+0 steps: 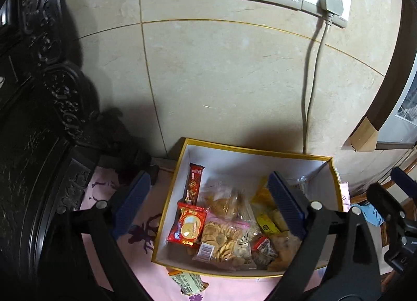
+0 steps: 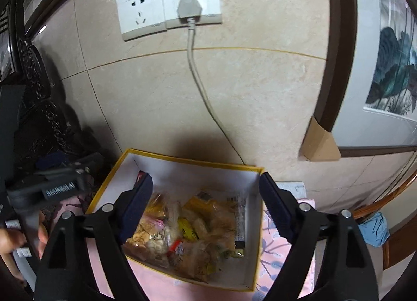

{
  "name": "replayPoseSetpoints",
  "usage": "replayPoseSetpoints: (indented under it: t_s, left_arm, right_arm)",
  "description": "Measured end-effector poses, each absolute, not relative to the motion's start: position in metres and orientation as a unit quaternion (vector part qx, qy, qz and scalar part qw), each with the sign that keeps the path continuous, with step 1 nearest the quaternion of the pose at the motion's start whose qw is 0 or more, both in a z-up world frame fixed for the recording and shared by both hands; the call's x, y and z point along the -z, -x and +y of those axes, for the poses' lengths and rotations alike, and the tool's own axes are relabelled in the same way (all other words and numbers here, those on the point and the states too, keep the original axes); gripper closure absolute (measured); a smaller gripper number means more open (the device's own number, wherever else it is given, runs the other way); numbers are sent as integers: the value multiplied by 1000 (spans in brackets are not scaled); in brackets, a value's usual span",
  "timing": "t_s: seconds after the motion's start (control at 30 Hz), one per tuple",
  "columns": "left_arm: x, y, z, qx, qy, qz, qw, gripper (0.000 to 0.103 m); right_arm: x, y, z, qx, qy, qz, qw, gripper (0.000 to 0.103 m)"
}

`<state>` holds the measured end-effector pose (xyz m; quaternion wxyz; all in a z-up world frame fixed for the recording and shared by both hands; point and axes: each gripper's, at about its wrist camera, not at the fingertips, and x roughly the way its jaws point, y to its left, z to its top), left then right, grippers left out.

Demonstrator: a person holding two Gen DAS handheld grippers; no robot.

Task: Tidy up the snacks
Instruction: 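Move both tools back to the cloth and grasp the blue cookie bag with the right tool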

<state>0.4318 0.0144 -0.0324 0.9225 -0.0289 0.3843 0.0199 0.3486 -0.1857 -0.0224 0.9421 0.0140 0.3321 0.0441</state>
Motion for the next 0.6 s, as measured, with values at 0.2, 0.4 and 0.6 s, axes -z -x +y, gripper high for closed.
replayPoseSetpoints:
  t_s: [0.2, 0.4, 0.6]
  left_arm:
    - [34, -390, 16, -13, 31, 381, 924, 9]
    - [59, -316, 25, 1, 37, 408, 912, 10]
    - [111, -225, 49, -3, 50, 468, 882, 10]
  right_arm:
    - [33, -314, -208, -52, -2, 358, 932, 12]
    - [84, -236, -245, -36, 1, 446, 894, 11]
    - [154, -118, -283, 14, -83, 528, 845, 11]
